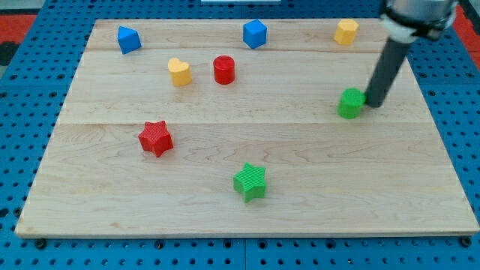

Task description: Slide green circle to the center left

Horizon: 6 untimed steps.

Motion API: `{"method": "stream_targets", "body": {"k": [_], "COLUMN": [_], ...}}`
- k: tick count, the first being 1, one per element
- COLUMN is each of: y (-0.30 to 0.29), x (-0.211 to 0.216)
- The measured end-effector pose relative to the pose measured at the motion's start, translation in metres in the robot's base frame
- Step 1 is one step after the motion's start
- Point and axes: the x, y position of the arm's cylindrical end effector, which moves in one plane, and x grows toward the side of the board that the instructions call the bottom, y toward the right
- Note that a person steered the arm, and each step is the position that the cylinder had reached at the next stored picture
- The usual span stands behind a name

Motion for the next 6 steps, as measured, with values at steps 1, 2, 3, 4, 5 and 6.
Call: {"method": "stream_targets", "body": {"k": [1,2,3,4,5,6], "y": [-0.082,-0.179,-0.166,-0.227,-0.333,-0.296], "x": [0.007,0.003,-0.024,-0.025,-0.025,-0.022]}}
